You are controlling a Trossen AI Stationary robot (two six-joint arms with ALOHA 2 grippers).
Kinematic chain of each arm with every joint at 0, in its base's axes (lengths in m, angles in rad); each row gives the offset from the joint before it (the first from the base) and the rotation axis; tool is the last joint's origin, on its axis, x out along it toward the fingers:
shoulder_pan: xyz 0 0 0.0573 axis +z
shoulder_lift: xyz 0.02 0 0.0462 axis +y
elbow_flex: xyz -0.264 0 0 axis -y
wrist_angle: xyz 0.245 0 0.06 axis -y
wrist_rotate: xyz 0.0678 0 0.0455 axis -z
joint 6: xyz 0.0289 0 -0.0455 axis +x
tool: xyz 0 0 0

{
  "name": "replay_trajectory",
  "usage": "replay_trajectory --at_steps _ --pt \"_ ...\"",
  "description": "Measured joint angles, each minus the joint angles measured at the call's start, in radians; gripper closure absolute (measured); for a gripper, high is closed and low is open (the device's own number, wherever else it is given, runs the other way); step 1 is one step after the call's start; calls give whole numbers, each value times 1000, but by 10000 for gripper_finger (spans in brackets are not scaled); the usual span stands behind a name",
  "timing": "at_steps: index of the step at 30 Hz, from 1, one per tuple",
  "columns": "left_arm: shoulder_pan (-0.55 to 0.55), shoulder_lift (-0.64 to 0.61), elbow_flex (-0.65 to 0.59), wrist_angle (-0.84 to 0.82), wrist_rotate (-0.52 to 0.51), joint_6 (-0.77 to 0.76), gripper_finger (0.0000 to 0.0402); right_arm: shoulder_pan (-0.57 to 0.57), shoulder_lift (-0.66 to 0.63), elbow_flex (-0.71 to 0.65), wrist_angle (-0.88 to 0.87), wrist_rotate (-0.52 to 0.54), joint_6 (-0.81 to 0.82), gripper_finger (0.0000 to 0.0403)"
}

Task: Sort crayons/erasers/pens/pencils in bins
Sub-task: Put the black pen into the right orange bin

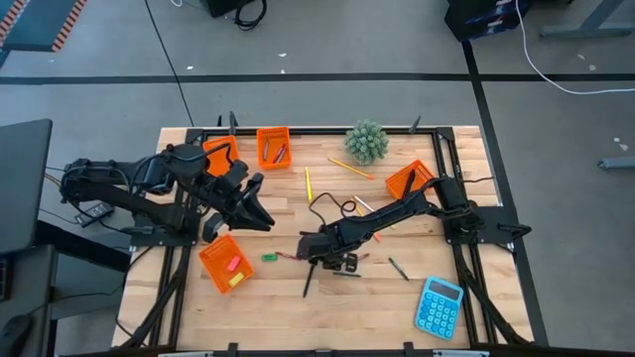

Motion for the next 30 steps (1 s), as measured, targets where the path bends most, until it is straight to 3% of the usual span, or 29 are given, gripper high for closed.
replay_trajectory --at_steps 10,17,30 --pt "0 -3 0 -8 0 -18 320 8 0 16 5 -37 -12 242" --pt "-2 -3 0 -24 0 -26 316 14 0 16 152 3 -8 242" --pt "-1 -3 0 -29 0 -25 316 11 0 16 53 18 -64 242"
